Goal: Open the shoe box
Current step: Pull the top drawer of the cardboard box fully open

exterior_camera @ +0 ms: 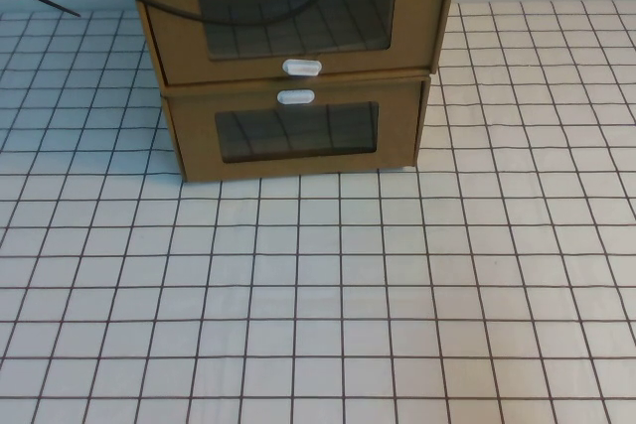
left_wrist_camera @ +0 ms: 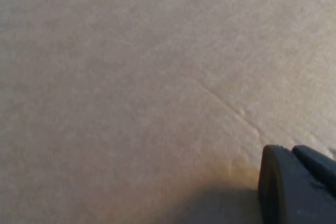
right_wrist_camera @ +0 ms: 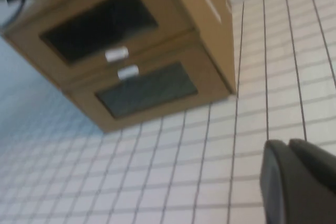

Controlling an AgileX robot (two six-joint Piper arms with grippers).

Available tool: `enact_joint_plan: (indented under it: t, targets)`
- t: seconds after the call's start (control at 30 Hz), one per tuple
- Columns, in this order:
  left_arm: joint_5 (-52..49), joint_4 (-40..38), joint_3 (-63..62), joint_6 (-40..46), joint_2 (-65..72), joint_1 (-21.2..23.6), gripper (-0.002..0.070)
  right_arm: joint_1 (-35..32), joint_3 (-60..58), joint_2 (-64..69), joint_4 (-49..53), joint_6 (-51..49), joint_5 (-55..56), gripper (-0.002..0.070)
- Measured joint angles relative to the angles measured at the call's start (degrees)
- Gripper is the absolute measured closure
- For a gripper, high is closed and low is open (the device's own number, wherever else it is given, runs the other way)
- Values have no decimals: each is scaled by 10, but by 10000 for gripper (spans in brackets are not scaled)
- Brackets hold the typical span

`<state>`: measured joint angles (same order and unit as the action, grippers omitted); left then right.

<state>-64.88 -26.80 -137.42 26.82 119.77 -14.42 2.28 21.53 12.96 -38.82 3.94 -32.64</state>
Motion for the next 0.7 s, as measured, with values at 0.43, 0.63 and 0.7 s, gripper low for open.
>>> enact_joint_plan:
  t: [0.43, 0.63, 0.7]
  targets:
    - [0, 14, -1, -1, 0, 0, 677, 0, 232, 306, 76, 107, -171, 689]
    - [0, 15, -1, -1, 0, 0, 677, 73, 327, 447, 94, 121, -169, 689]
    - [-1, 15, -1, -4, 0, 0, 677, 122, 363, 493, 115, 117, -159, 689]
